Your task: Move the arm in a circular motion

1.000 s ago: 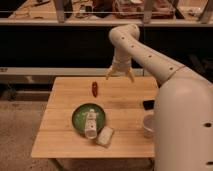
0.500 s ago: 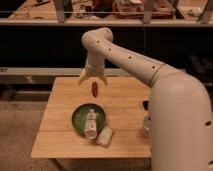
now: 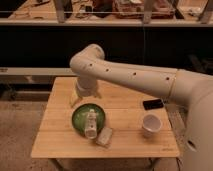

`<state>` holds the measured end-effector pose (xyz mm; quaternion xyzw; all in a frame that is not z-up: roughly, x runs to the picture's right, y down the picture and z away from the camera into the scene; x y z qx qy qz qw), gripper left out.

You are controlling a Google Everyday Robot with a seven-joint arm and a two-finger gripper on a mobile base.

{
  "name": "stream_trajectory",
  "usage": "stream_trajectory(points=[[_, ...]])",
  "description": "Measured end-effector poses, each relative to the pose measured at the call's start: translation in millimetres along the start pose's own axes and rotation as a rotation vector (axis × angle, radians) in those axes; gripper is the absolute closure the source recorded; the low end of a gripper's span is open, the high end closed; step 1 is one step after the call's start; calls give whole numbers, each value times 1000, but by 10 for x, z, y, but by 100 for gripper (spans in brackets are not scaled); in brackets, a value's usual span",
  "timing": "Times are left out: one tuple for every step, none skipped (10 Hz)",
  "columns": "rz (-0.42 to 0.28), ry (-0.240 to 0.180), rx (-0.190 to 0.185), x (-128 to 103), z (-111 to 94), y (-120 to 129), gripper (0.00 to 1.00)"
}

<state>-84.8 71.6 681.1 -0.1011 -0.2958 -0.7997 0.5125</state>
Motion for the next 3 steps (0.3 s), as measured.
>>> stream_trajectory(points=[[-46,-24,-8,-282,86,16,20],[-67,-37,-8,-412,125,7,20],[-81,-46,-8,-498,151,-5,20]])
